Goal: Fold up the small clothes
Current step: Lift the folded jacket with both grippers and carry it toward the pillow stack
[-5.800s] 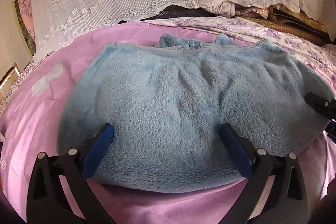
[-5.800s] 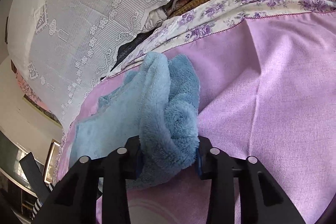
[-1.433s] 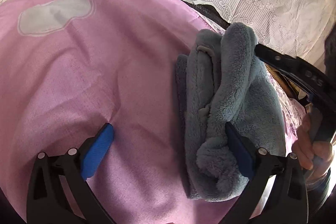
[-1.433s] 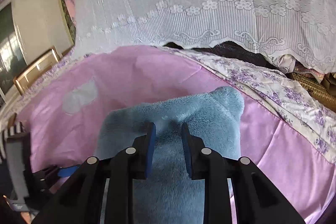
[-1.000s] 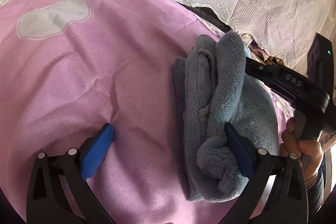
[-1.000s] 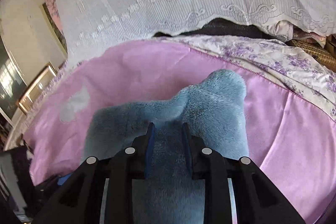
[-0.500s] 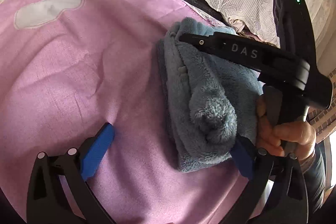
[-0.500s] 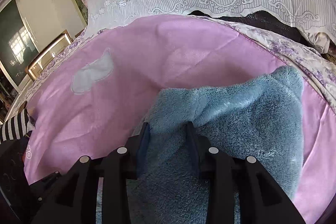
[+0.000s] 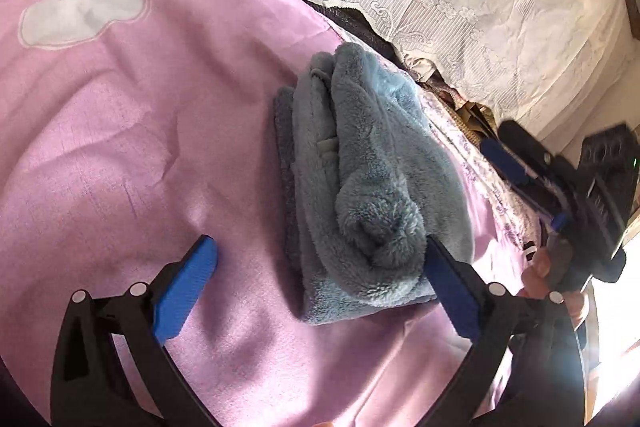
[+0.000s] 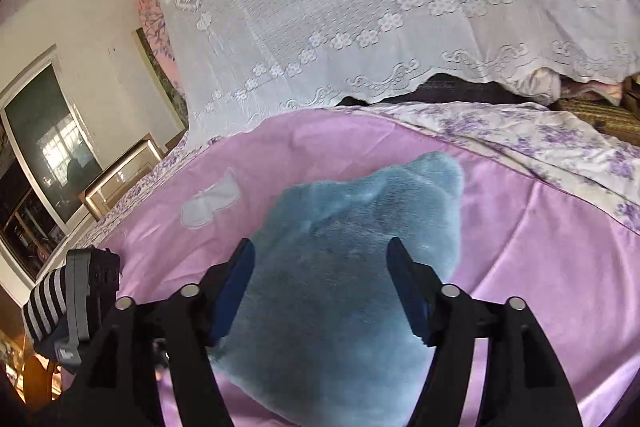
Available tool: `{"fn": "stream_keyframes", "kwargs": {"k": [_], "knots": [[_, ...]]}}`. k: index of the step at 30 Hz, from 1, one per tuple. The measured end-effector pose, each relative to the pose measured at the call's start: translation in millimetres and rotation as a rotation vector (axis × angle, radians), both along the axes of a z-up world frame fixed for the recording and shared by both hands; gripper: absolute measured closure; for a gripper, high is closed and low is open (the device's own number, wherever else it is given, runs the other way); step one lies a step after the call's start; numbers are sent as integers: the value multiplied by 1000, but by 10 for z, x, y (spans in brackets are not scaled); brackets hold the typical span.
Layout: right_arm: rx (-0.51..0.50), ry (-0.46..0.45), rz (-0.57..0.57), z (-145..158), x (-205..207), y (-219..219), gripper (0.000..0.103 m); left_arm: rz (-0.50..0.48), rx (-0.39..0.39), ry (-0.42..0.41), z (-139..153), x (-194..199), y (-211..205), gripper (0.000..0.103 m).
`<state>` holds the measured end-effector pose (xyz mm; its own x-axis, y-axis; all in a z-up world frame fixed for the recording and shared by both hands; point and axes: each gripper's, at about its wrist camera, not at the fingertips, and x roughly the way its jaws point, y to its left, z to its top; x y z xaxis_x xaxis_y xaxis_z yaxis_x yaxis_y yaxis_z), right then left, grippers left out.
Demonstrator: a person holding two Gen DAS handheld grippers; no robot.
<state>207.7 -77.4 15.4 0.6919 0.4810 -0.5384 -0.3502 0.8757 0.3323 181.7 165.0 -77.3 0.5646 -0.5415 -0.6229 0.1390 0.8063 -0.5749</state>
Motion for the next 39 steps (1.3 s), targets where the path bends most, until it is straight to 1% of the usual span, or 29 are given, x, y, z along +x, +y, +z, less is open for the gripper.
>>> {"fn": "stream_keyframes", "kwargs": {"k": [2, 5, 6, 8, 11, 15, 18, 20, 22, 25, 26, 30, 33, 34, 37, 38, 39], "knots": [[31, 22, -42, -85, -27, -258, 32, 3, -23, 13, 28, 38, -43, 5], [135, 103, -81, -322, 61, -531, 32, 14, -41, 29, 97, 183, -154, 5], [167, 128, -87, -399, 110, -576, 32, 10, -32, 39, 113, 244, -201, 5], [228, 166, -94, -539, 215, -617, 32, 20, -16, 58, 115, 360, -264, 5], [317, 226, -79, -743, 324, -647, 32, 15, -39, 84, -12, 462, -298, 5], [401, 273, -47, -925, 401, -677, 31, -18, -49, 48, -44, 403, -263, 5], [466, 318, -30, -1040, 447, -669, 29, -31, -64, 38, -55, 357, -245, 5], [472, 334, -13, -1075, 468, -620, 25, -61, -96, 31, -39, 342, -252, 5], [456, 334, -1, -1079, 471, -569, 21, -90, -119, 26, -33, 320, -263, 5], [442, 335, 11, -1080, 484, -516, 20, -100, -73, 51, -83, 374, -349, 5], [441, 336, 14, -1088, 490, -504, 19, -105, -68, 52, -88, 383, -362, 5], [449, 335, 24, -1116, 524, -473, 19, -100, -79, 54, -92, 386, -363, 5], [437, 332, 31, -1135, 573, -411, 19, -105, -101, 63, -101, 441, -408, 5], [431, 330, 36, -1134, 581, -396, 19, -110, -96, 62, -104, 454, -435, 5], [418, 320, 41, -1138, 583, -373, 20, -109, -62, 46, -89, 449, -492, 5], [415, 317, 43, -1137, 580, -369, 26, -108, -58, 42, -84, 446, -496, 8], [409, 315, 45, -1137, 576, -360, 29, -106, -48, 37, -79, 442, -501, 11]]}}
